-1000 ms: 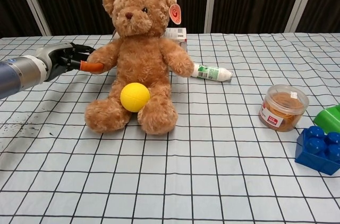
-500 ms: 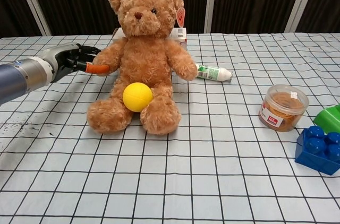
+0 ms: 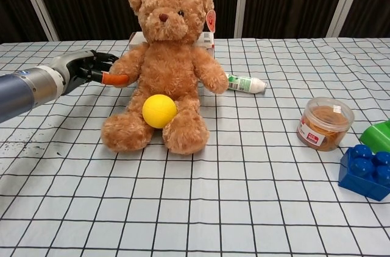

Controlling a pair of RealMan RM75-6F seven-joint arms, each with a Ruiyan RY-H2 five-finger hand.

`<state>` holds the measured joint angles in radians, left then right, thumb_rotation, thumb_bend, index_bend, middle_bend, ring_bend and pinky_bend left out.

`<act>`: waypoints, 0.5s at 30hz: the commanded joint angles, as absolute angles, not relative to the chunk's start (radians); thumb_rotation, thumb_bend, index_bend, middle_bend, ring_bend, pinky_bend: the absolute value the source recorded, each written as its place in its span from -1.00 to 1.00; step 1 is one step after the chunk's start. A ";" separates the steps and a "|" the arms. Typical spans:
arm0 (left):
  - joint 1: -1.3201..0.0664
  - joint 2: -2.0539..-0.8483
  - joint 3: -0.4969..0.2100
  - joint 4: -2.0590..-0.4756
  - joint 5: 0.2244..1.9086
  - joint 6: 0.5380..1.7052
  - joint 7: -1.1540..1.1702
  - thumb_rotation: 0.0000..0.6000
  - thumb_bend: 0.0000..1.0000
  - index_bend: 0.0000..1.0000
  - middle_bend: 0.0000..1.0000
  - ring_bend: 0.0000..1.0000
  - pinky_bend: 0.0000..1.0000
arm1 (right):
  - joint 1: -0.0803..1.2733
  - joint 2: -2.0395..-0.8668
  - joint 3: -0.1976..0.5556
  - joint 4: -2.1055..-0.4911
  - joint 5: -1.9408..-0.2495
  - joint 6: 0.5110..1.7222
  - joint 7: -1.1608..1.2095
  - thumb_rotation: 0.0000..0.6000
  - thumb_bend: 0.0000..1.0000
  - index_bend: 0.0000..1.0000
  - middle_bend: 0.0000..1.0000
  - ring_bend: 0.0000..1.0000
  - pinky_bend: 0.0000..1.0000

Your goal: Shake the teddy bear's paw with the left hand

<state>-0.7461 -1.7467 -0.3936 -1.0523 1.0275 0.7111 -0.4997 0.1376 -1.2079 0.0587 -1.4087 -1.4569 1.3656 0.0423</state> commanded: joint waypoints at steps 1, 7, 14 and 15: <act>-0.742 -1.747 -0.387 -1.054 1.014 0.713 -0.483 1.00 -0.08 -0.22 -0.18 -1.00 -0.84 | 0.138 -1.208 0.058 -1.408 -1.458 1.365 0.042 1.00 -0.27 -0.98 -0.73 -0.74 -0.87; -0.738 -1.746 -0.394 -1.058 1.011 0.722 -0.483 1.00 -0.20 -0.38 -0.36 -1.00 -0.91 | 0.136 -1.206 0.058 -1.411 -1.461 1.372 0.042 1.00 -0.27 -0.98 -0.73 -0.74 -0.87; -0.709 -1.688 -0.381 -1.147 1.068 0.725 -0.532 1.00 -0.44 -1.00 -1.00 -1.00 -1.00 | 0.136 -1.208 0.057 -1.410 -1.461 1.370 0.040 1.00 -0.27 -0.98 -0.73 -0.74 -0.90; -0.701 -1.679 -0.380 -1.163 1.077 0.729 -0.545 1.00 -0.45 -1.00 -1.00 -1.00 -1.00 | 0.137 -1.208 0.057 -1.409 -1.461 1.369 0.040 1.00 -0.27 -0.98 -0.73 -0.74 -0.90</act>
